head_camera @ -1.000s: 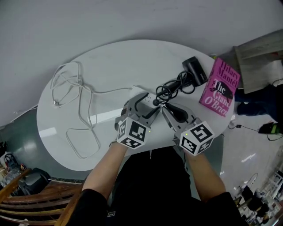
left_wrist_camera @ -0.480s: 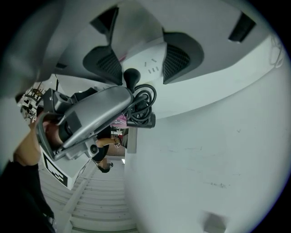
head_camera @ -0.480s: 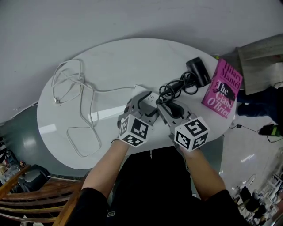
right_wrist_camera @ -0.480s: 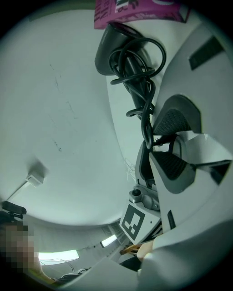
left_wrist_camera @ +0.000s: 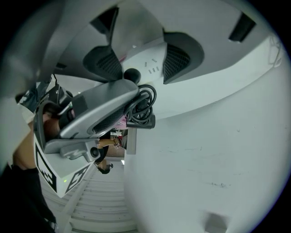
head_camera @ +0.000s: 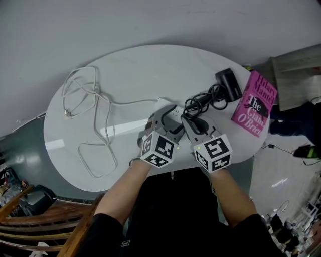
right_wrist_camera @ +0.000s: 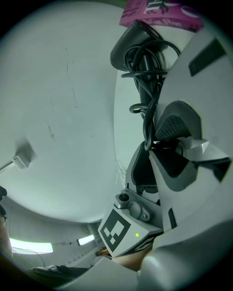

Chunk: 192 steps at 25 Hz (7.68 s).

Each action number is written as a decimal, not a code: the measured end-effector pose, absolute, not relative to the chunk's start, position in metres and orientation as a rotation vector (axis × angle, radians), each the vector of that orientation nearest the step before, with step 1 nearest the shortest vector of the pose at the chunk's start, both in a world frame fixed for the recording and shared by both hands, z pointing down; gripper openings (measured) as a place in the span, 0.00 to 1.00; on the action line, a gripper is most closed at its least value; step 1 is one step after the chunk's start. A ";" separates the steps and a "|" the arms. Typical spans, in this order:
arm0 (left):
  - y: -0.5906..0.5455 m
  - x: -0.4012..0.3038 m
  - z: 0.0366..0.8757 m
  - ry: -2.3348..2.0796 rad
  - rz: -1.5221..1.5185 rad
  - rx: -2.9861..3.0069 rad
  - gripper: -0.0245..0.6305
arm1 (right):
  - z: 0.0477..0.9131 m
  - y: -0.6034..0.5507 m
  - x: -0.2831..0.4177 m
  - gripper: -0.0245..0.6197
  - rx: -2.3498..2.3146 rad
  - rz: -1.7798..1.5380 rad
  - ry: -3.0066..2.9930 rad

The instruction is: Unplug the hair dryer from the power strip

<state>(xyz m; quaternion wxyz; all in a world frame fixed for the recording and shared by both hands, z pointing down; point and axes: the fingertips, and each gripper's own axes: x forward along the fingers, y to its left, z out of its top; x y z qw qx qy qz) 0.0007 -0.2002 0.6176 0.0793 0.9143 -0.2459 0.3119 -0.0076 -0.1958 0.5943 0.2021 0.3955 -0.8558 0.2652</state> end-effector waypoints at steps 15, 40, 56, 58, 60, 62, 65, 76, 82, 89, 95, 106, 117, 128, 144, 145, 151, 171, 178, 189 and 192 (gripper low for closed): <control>-0.201 -0.001 0.619 -0.765 0.931 2.707 0.47 | 0.592 -0.197 -0.007 0.13 1.083 0.908 -2.439; -0.202 -0.002 0.621 -0.749 0.995 2.667 0.46 | 0.592 -0.204 -0.010 0.13 1.068 1.089 -2.393; -0.203 -0.002 0.622 -0.761 0.993 2.650 0.46 | 0.542 -0.193 -0.021 0.13 0.951 1.095 -2.567; -0.202 -0.003 0.622 -0.766 0.989 2.645 0.46 | 0.540 -0.190 -0.019 0.13 0.952 1.105 -2.566; -0.202 -0.003 0.622 -0.771 0.980 2.642 0.46 | 0.538 -0.188 -0.017 0.13 0.949 1.110 -2.567; -0.202 -0.003 0.621 -0.766 0.961 2.639 0.47 | 0.538 -0.188 -0.014 0.13 0.958 1.118 -2.566; -0.200 -0.002 0.620 -0.749 0.942 2.637 0.48 | 0.543 -0.189 -0.007 0.13 0.992 1.119 -2.544; -0.195 -0.010 0.620 -0.743 0.955 2.622 0.49 | 0.569 -0.208 0.037 0.13 1.146 1.219 -2.435; -0.194 -0.022 0.611 -0.783 0.887 2.612 0.49 | 0.583 -0.187 0.036 0.13 1.133 1.273 -2.372; -0.191 -0.032 0.595 -0.828 0.843 2.619 0.48 | 0.587 -0.168 0.042 0.13 1.201 1.290 -2.313; -0.181 -0.046 0.583 -0.860 0.792 2.603 0.46 | 0.593 -0.153 0.053 0.13 1.270 1.371 -2.269; -0.157 -0.084 0.548 -0.901 0.643 2.588 0.44 | 0.564 -0.137 0.081 0.13 1.539 1.361 -2.260; -0.143 -0.120 0.460 -1.011 0.397 2.723 0.33 | 0.486 -0.117 0.050 0.13 1.621 1.110 -2.418; -0.147 -0.133 0.387 -1.081 0.285 2.805 0.28 | 0.393 -0.107 0.043 0.13 1.539 0.715 -2.514; -0.152 -0.089 0.321 -1.172 0.313 2.799 0.19 | 0.306 -0.121 0.066 0.13 1.328 0.466 -2.758; -0.153 -0.086 0.317 -1.178 0.298 2.792 0.19 | 0.299 -0.123 0.071 0.13 1.338 0.474 -2.783; -0.151 -0.075 0.289 -1.236 0.261 2.796 0.18 | 0.264 -0.122 0.092 0.12 1.360 0.454 -2.894; -0.142 -0.101 0.249 -1.465 0.153 2.780 0.15 | 0.247 -0.103 0.115 0.09 1.428 0.187 -3.037; -0.157 -0.098 0.253 -1.485 0.166 2.780 0.14 | 0.244 -0.120 0.109 0.09 1.435 0.171 -3.004; -0.151 -0.096 0.269 -1.471 0.212 2.771 0.13 | 0.253 -0.122 0.109 0.09 1.421 0.219 -2.984; -0.149 -0.096 0.271 -1.469 0.215 2.770 0.13 | 0.257 -0.119 0.107 0.09 1.412 0.230 -2.982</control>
